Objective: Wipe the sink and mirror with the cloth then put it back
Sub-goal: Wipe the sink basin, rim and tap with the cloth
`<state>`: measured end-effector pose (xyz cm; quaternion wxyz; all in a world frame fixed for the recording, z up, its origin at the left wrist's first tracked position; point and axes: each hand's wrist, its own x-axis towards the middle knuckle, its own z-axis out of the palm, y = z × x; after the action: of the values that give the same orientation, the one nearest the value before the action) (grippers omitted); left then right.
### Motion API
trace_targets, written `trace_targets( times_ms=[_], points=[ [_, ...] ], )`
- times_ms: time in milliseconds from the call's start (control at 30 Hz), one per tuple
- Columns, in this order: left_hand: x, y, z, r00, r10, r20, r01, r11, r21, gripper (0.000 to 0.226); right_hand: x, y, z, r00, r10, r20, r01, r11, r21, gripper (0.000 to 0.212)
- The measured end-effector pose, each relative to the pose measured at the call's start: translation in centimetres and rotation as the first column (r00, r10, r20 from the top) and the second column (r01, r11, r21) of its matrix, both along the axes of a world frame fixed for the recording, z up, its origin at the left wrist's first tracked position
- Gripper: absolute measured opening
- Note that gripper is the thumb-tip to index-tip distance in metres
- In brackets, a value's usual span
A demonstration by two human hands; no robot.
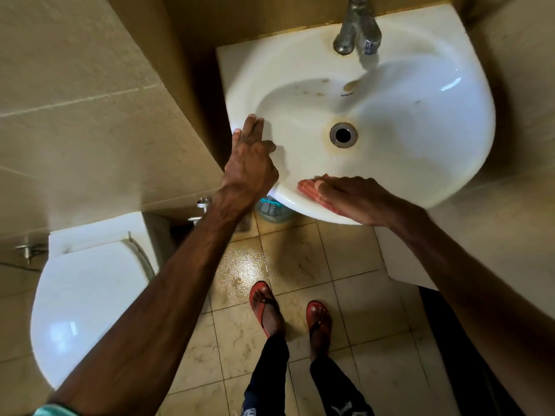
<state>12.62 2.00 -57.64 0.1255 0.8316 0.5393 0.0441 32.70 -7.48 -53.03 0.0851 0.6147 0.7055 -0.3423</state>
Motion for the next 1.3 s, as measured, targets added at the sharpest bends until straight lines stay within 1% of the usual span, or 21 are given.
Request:
trace_targets(
  times_ms=[67,100,133,200,267,367,500,567,667,733,800,867,900,933,1000,1100,1167,1300],
  points=[
    [0.0,-0.1,0.0,1.000,0.006,0.019,-0.006,1.000,-0.018,0.045,-0.4,-1.5,1.3,0.995,-0.024,-0.096,0.029,0.998,0.051,0.044],
    [-0.1,0.0,0.0,0.999,0.011,0.043,-0.010,0.999,-0.030,0.045,-0.5,-2.2,1.4,0.990,-0.002,-0.143,0.015,0.996,0.086,0.042],
    [-0.2,-0.1,0.0,0.997,0.018,0.076,-0.015,0.999,-0.048,0.045,-0.5,-2.8,1.3,0.987,0.032,-0.160,-0.013,0.993,0.121,0.042],
    [-0.6,-0.1,0.0,0.987,0.021,0.159,-0.009,0.997,-0.080,0.042,-0.4,-3.5,0.3,0.987,0.087,-0.133,-0.059,0.979,0.197,0.056],
    [-1.3,-0.1,0.3,0.970,0.012,0.243,0.012,0.995,-0.094,0.042,-0.6,-3.7,-0.6,0.991,0.102,-0.084,-0.077,0.963,0.259,0.071],
    [-2.2,0.1,0.8,0.943,0.012,0.332,0.024,0.994,-0.104,0.047,-1.8,-3.4,-1.6,0.994,0.107,-0.036,-0.088,0.937,0.338,0.081],
    [-2.3,0.3,1.2,0.945,-0.009,0.327,0.050,0.992,-0.116,0.050,-4.9,-3.3,-2.2,0.996,0.075,0.043,-0.086,0.863,0.498,0.085],
    [-2.3,0.5,1.3,0.946,-0.012,0.324,0.056,0.990,-0.128,0.051,-6.1,-2.9,-2.4,0.997,0.052,0.048,-0.069,0.848,0.526,0.084],
    [-2.9,0.8,1.7,0.933,-0.002,0.361,0.066,0.984,-0.166,0.050,-8.1,-2.1,-2.7,0.999,0.010,0.033,-0.027,0.831,0.555,0.082],
    [-3.3,1.2,2.3,0.918,0.040,0.395,0.042,0.979,-0.197,0.046,-9.8,-1.0,-3.1,1.000,-0.024,0.017,0.010,0.814,0.581,0.074],
    [-3.4,1.5,2.9,0.910,0.094,0.405,-0.009,0.978,-0.207,0.045,-11.6,0.9,-3.7,0.997,-0.070,0.021,0.041,0.778,0.628,0.054],
    [-3.2,1.7,3.6,0.913,0.126,0.388,-0.044,0.976,-0.214,0.045,-13.4,2.6,-4.2,0.987,-0.143,0.070,0.061,0.744,0.665,0.030],
    [-3.0,1.7,3.8,0.916,0.136,0.376,-0.054,0.974,-0.221,0.045,-14.1,3.2,-4.3,0.982,-0.169,0.080,0.073,0.742,0.666,0.022],
    [-2.7,1.7,4.1,0.919,0.147,0.365,-0.065,0.971,-0.228,0.043,-14.5,3.5,-4.5,0.981,-0.180,0.074,0.085,0.740,0.667,0.019],
    [-2.4,1.5,4.3,0.926,0.158,0.342,-0.076,0.968,-0.241,0.041,-14.5,3.5,-5.3,0.980,-0.187,0.065,0.098,0.744,0.661,0.024],
    [-2.3,0.8,4.3,0.948,0.113,0.297,-0.031,0.963,-0.267,0.049,-13.3,2.4,-5.4,0.974,-0.193,0.119,0.078,0.777,0.624,0.053],
    [-2.3,0.0,3.9,0.965,0.090,0.245,-0.016,0.958,-0.288,0.051,-12.2,1.0,-4.9,0.975,-0.167,0.145,0.044,0.787,0.615,0.067],
    [-1.4,-1.3,3.3,0.987,0.028,0.157,0.013,0.967,-0.255,0.046,-9.5,-2.1,-3.8,0.976,-0.118,0.181,-0.013,0.804,0.594,0.076]
  ],
)
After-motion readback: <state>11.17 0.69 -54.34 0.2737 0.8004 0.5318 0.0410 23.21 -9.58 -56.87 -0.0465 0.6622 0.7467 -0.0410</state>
